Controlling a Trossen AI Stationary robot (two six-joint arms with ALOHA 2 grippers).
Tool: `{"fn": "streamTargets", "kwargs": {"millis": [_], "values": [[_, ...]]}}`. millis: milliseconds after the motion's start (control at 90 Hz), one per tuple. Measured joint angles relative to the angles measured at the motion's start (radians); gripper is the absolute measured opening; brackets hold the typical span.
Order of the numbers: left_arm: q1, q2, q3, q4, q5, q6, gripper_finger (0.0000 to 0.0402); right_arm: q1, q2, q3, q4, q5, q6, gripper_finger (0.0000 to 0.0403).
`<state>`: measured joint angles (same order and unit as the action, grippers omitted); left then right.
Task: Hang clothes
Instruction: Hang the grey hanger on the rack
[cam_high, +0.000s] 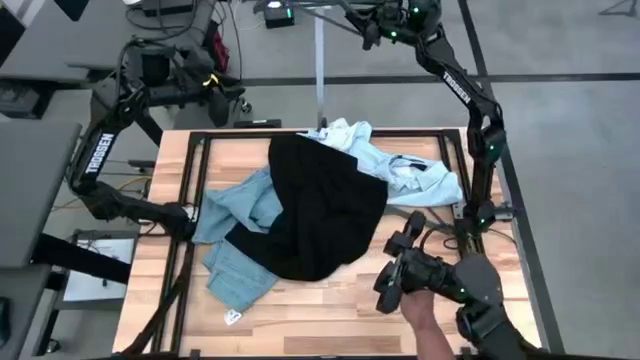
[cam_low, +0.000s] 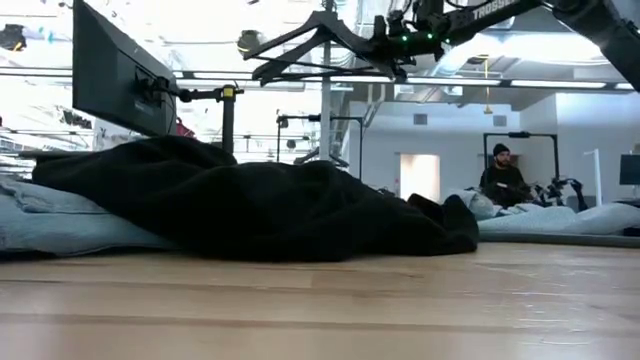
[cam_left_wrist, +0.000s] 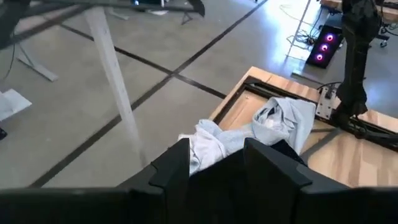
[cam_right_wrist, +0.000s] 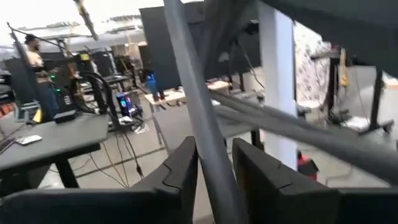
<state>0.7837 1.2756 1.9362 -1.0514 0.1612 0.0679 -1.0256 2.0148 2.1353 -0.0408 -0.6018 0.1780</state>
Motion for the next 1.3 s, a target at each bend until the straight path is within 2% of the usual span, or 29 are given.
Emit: {"fn": "streamTargets", "kwargs": {"millis": [133, 244, 411, 556, 700, 867, 989, 1089, 1189, 1233, 1300], "values": [[0.000, -0.002, 0.000, -0.029, -0.108, 0.075, 0.0131, -0.017, -0.011, 0.000, -0.139, -0.014, -0.028, 0.0112], [-0.002, -0.002, 0.000, -0.033, -0.112, 0.088, 0.0129, -0.040, -0.035, -0.003, -0.328, -0.023, -0.136, 0.0125], [-0.008, -0.023, -0.015, -0.096, -0.111, 0.104, 0.0128, -0.054, -0.097, -0.001, -0.521, -0.025, -0.260, 0.0159], [-0.008, -0.099, -0.113, -0.071, -0.113, 0.094, 0.0128, -0.049, -0.149, -0.002, -0.653, -0.024, -0.265, 0.0211], [-0.008, -0.200, -0.249, 0.038, -0.110, 0.063, 0.0128, -0.049, -0.194, 0.000, -0.700, -0.024, -0.263, 0.0247], [-0.008, -0.298, -0.409, 0.199, -0.089, 0.008, 0.0127, -0.049, -0.202, -0.001, -0.718, -0.024, -0.170, 0.0249], [-0.008, -0.307, -0.459, 0.313, -0.086, 0.019, 0.0127, -0.049, -0.205, -0.001, -0.712, -0.031, -0.039, 0.0249], [-0.008, -0.307, -0.460, 0.280, -0.071, -0.020, 0.0127, -0.049, -0.207, -0.001, -0.753, -0.085, -0.015, 0.0249], [-0.008, -0.309, -0.459, 0.191, -0.057, -0.014, 0.0127, -0.031, -0.234, -0.001, -0.885, -0.097, -0.089, 0.0249], [-0.008, -0.307, -0.459, 0.149, -0.053, -0.010, 0.0127, -0.012, -0.251, -0.001, -0.964, -0.060, -0.145, 0.0249], [-0.009, -0.308, -0.469, 0.102, -0.047, -0.003, 0.0127, 0.029, -0.274, -0.001, -1.073, 0.058, -0.214, 0.0249]]}}
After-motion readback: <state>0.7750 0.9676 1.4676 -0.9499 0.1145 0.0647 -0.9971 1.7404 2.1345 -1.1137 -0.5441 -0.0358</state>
